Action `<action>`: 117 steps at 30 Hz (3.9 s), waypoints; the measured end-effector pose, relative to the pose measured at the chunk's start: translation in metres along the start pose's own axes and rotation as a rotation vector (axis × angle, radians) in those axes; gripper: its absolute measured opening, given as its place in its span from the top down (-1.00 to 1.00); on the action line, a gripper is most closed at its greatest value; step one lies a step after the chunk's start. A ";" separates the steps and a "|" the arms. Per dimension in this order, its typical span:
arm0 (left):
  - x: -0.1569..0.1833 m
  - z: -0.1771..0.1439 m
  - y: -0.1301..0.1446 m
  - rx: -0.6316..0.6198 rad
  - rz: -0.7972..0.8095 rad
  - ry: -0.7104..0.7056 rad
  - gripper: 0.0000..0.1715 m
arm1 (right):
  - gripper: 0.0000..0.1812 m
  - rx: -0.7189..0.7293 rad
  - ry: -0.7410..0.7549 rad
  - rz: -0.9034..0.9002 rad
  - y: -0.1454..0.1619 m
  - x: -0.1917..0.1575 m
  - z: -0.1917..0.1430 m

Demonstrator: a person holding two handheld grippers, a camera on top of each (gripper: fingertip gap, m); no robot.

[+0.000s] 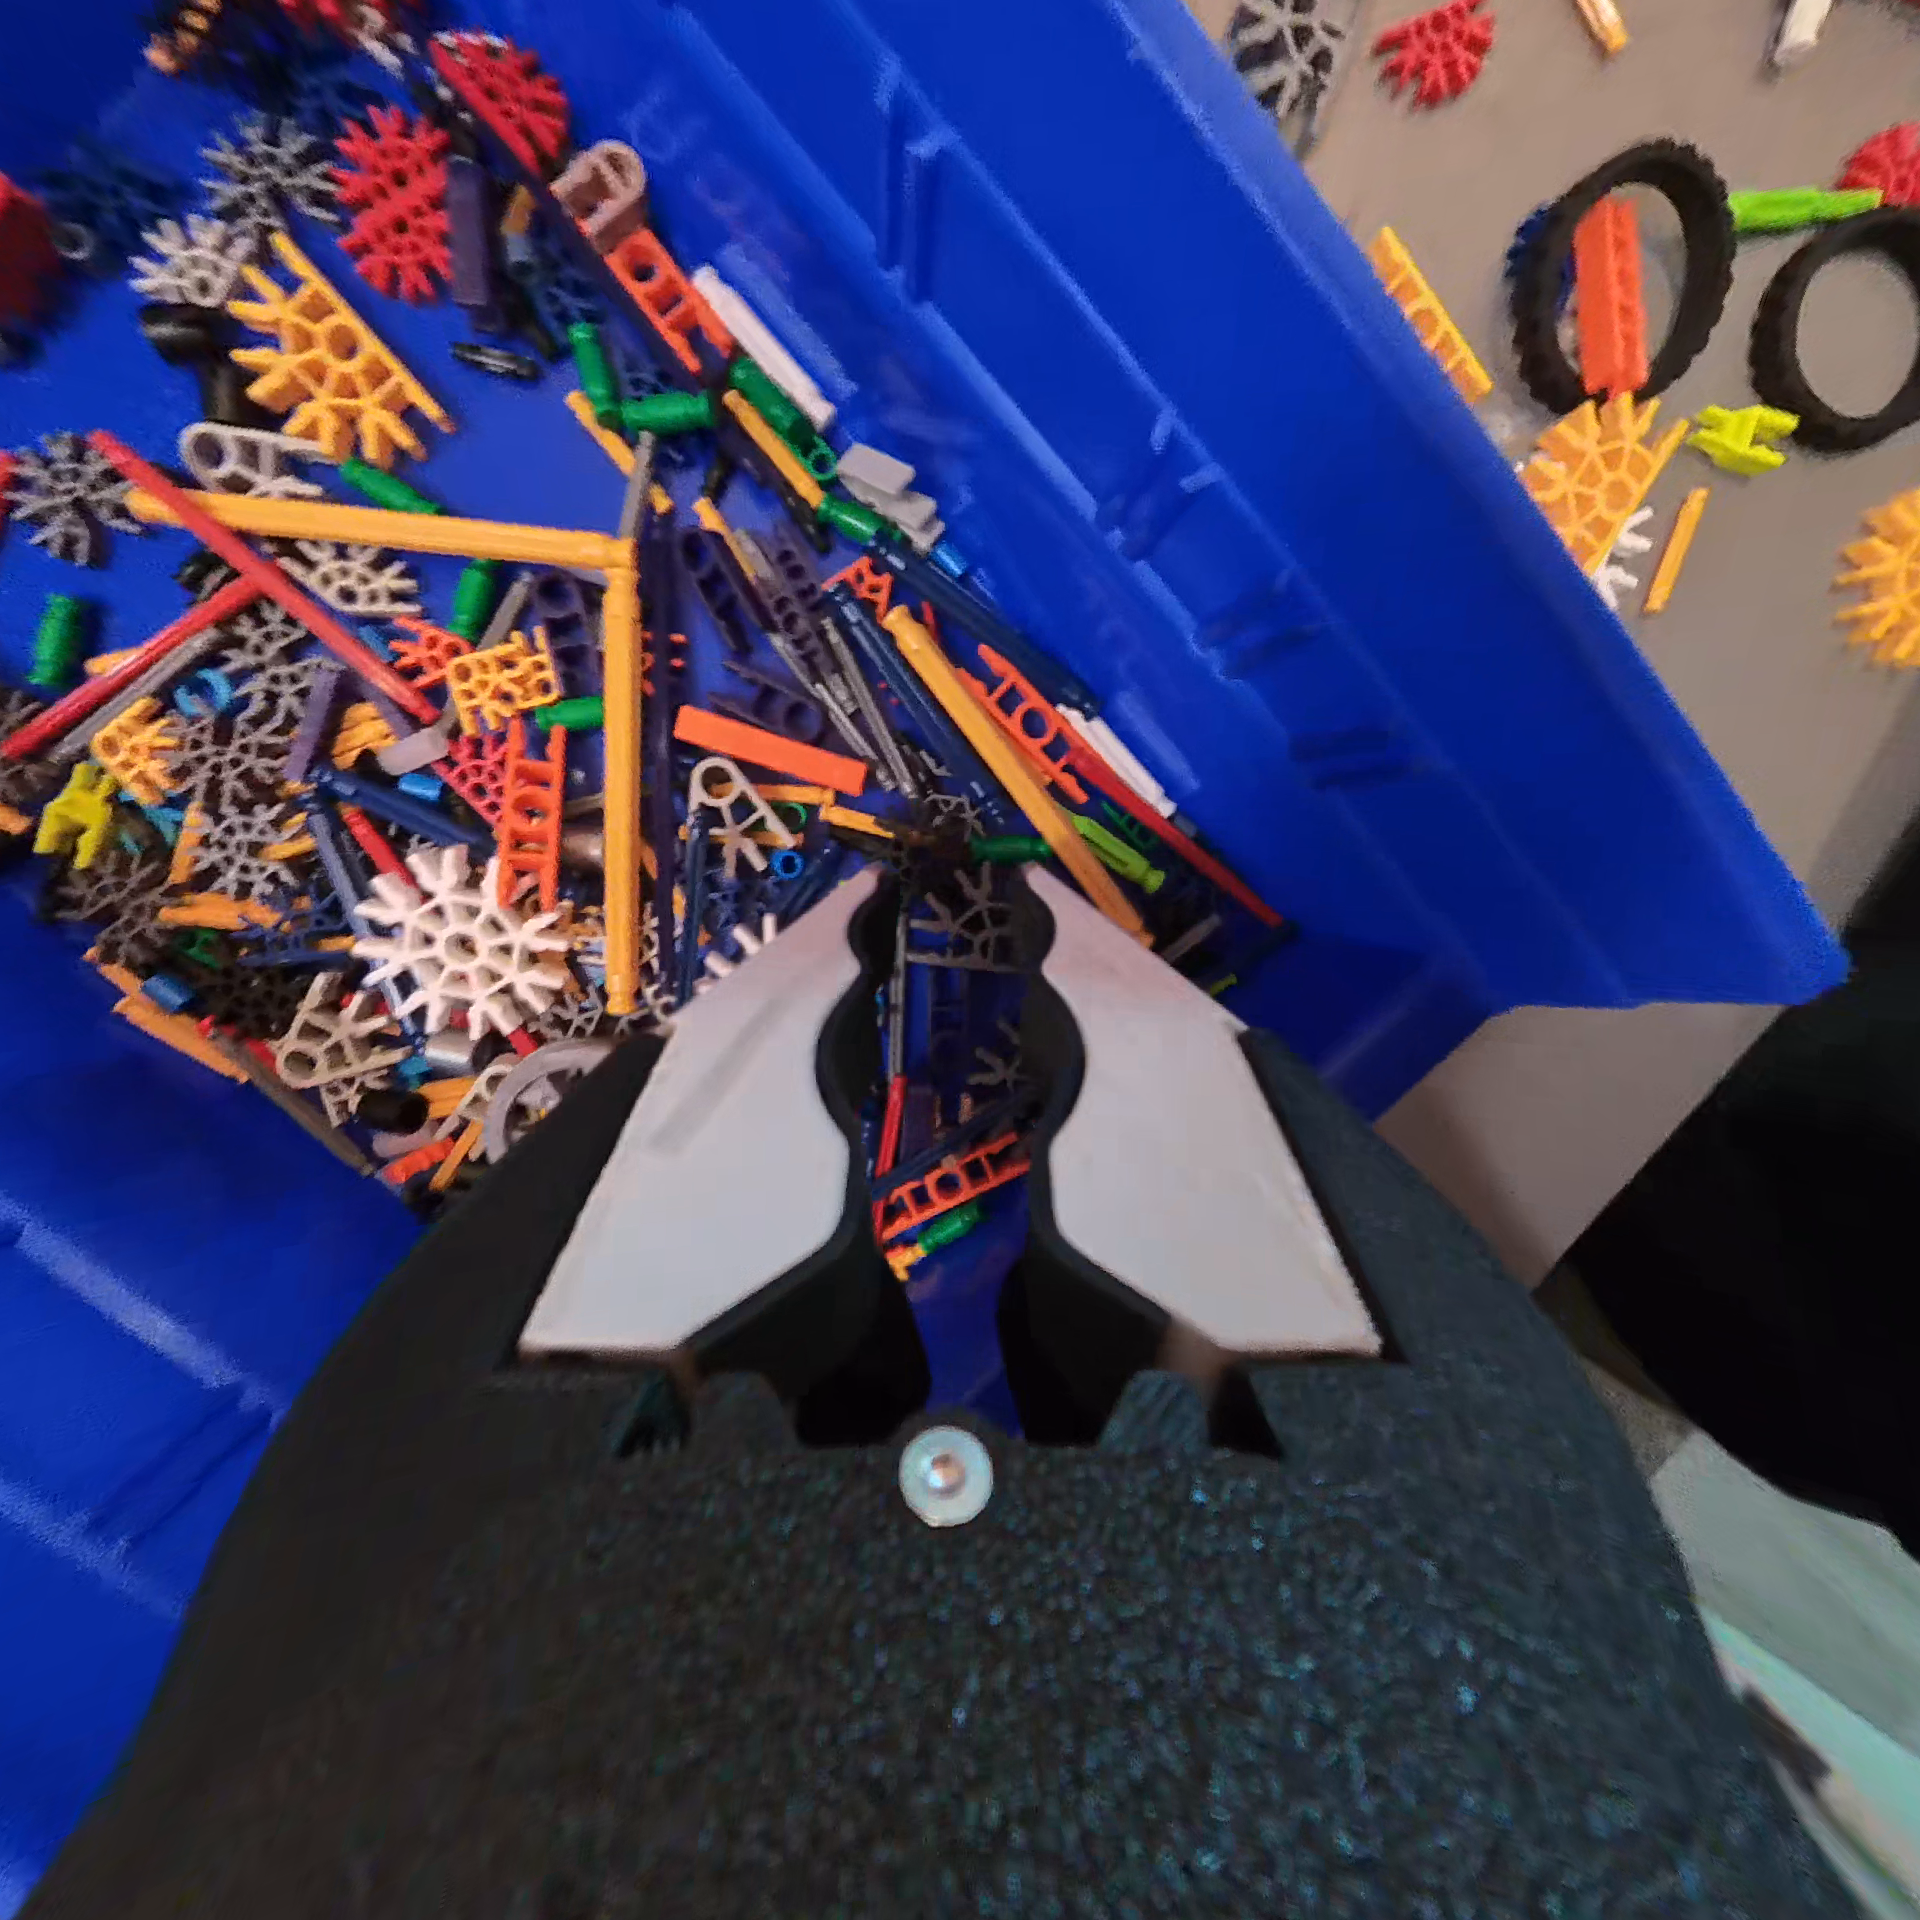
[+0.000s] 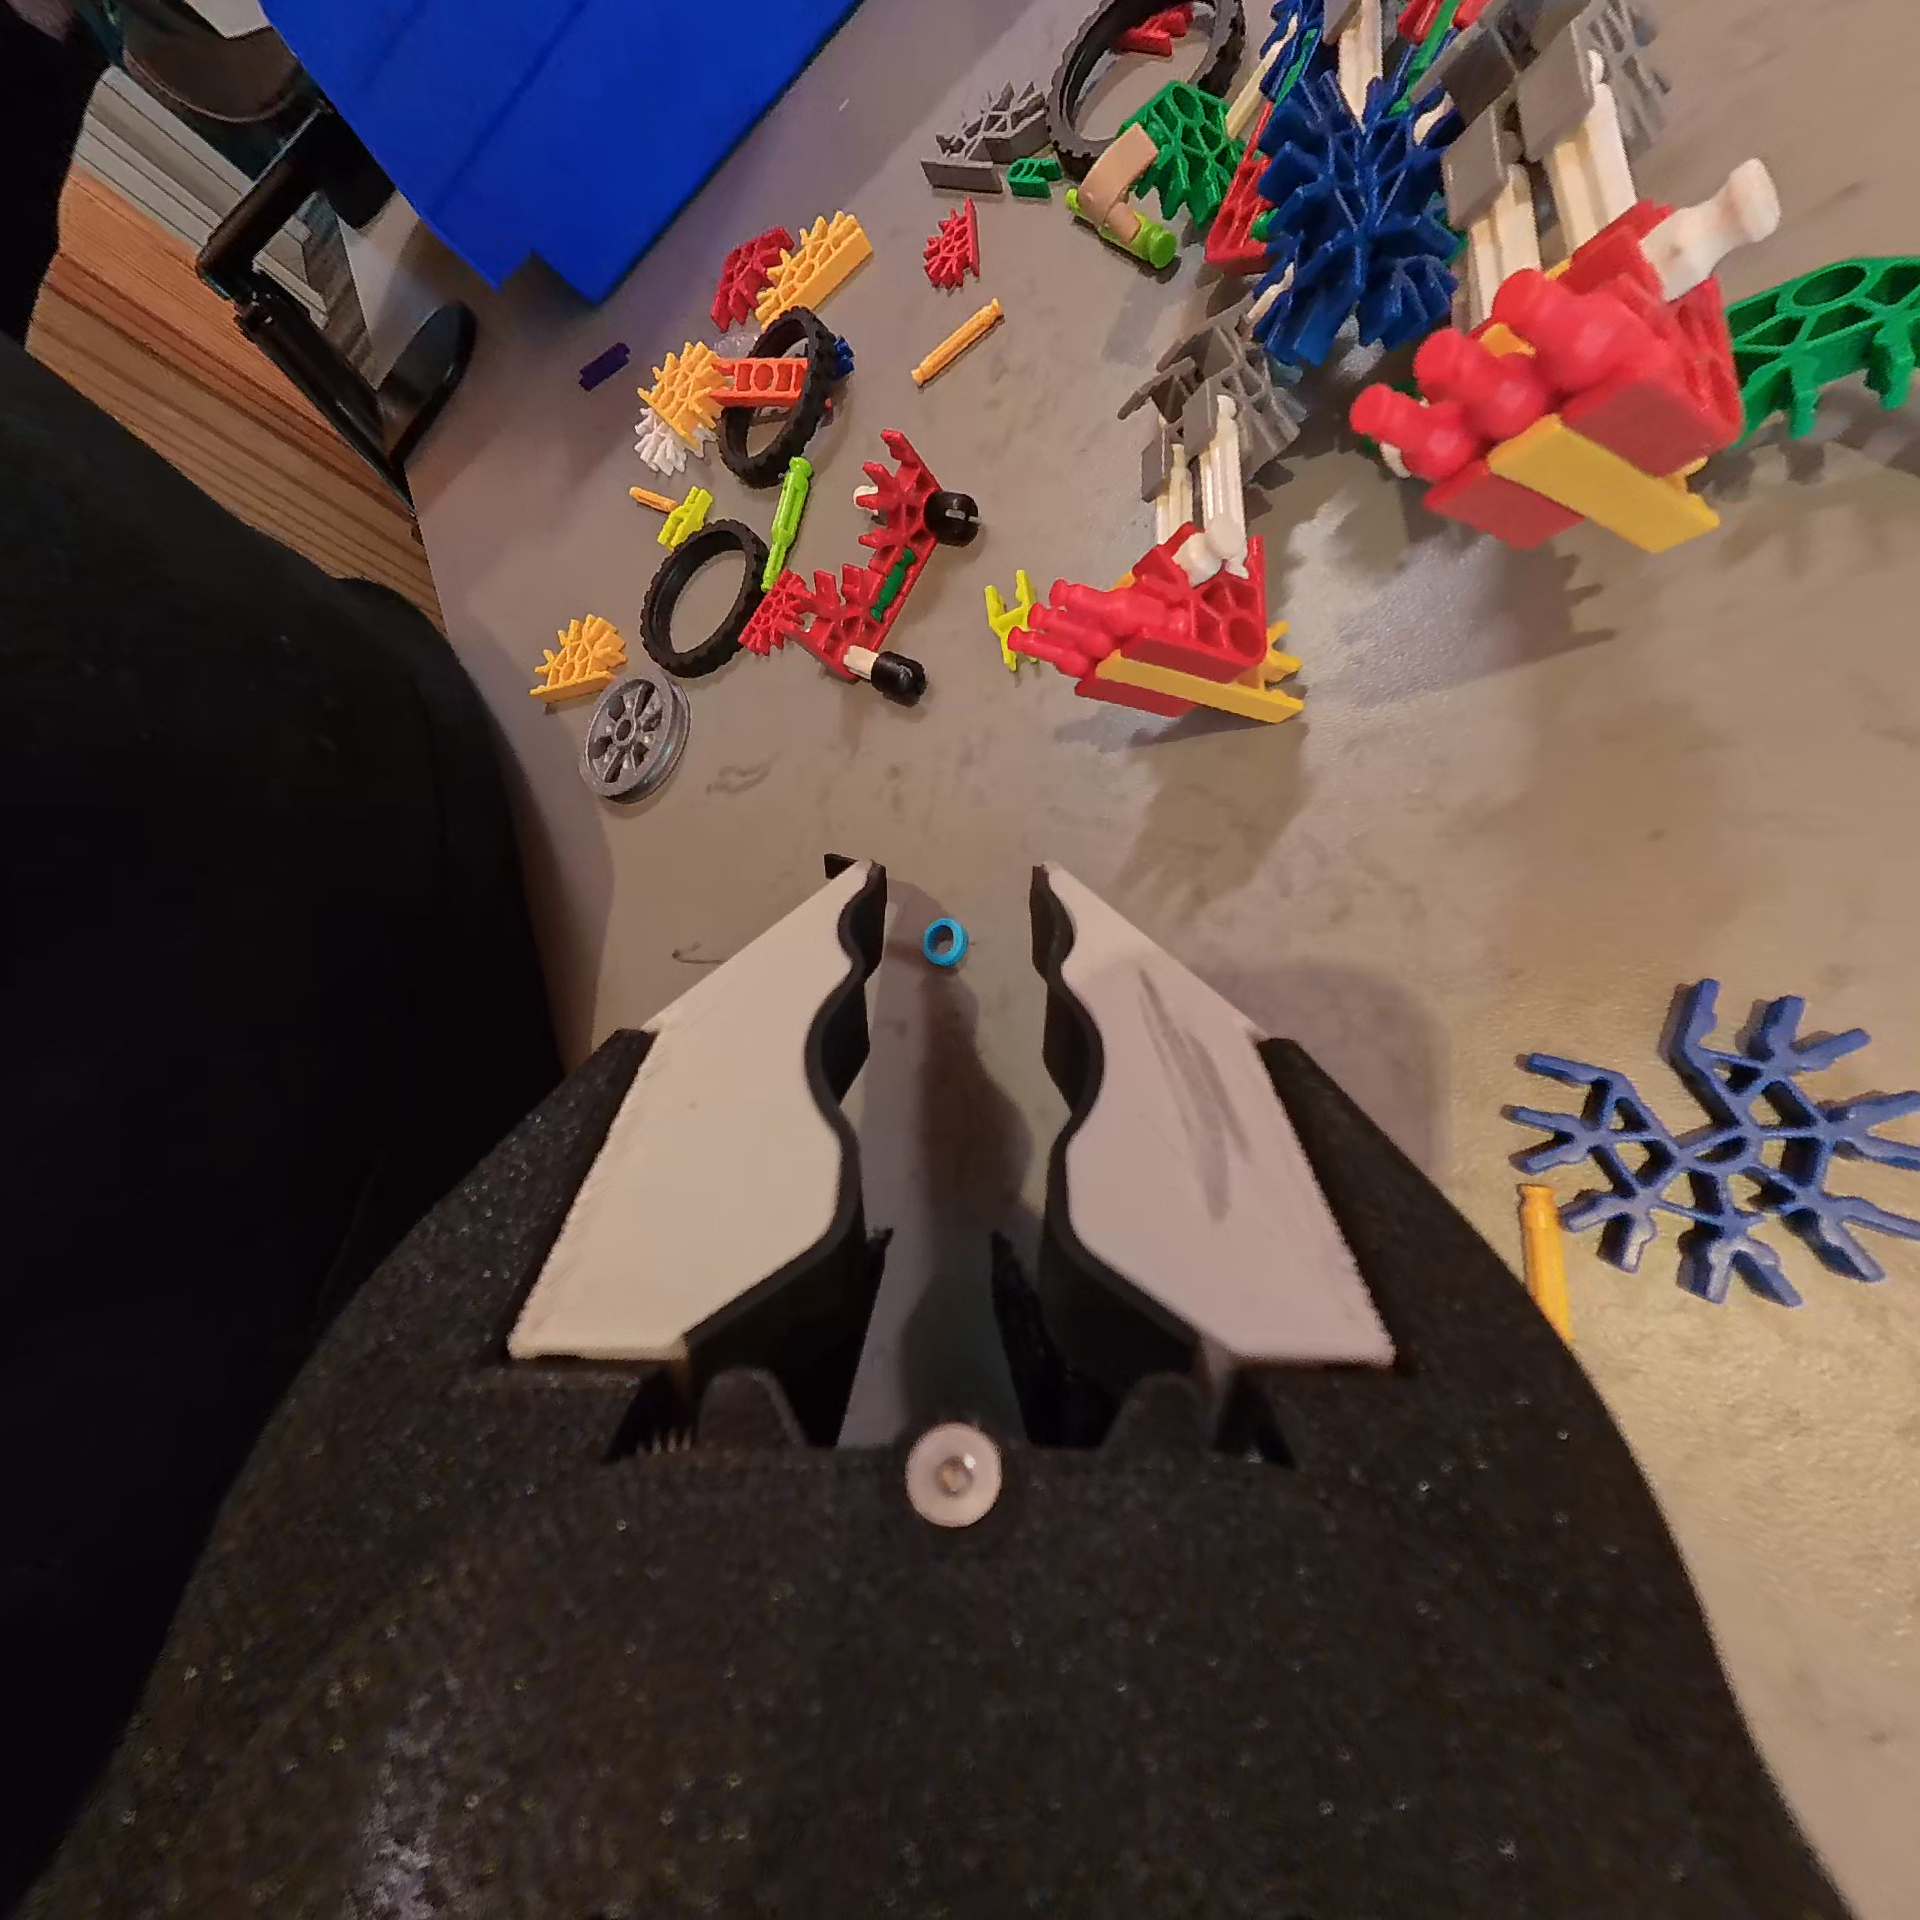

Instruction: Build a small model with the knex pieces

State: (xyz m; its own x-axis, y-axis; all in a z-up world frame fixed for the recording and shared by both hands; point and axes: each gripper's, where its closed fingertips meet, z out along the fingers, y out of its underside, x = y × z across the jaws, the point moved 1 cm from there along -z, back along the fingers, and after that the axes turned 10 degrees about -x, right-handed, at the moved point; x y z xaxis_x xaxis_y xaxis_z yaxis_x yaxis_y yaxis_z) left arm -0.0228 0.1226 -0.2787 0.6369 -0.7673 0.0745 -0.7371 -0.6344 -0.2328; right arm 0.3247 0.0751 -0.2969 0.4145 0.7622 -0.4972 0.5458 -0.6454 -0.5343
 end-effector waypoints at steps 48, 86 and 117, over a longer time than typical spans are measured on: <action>-0.033 -0.024 0.025 -0.137 0.011 -0.065 0.77 | 0.72 0.001 -0.024 0.028 0.000 0.001 0.000; -0.060 0.008 -0.055 0.073 0.010 -0.181 0.54 | 0.76 -0.001 -0.041 0.056 -0.001 0.003 0.000; -0.118 -0.005 -0.036 0.047 -0.437 -0.221 0.49 | 0.76 0.001 -0.052 0.062 -0.001 0.003 -0.001</action>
State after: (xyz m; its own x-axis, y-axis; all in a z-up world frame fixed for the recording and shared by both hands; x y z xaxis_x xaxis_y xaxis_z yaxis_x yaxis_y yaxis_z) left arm -0.0721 0.2356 -0.2741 0.9208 -0.3887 -0.0309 -0.3822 -0.8840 -0.2693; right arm 0.3261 0.0781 -0.2978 0.4092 0.7171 -0.5642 0.5197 -0.6914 -0.5019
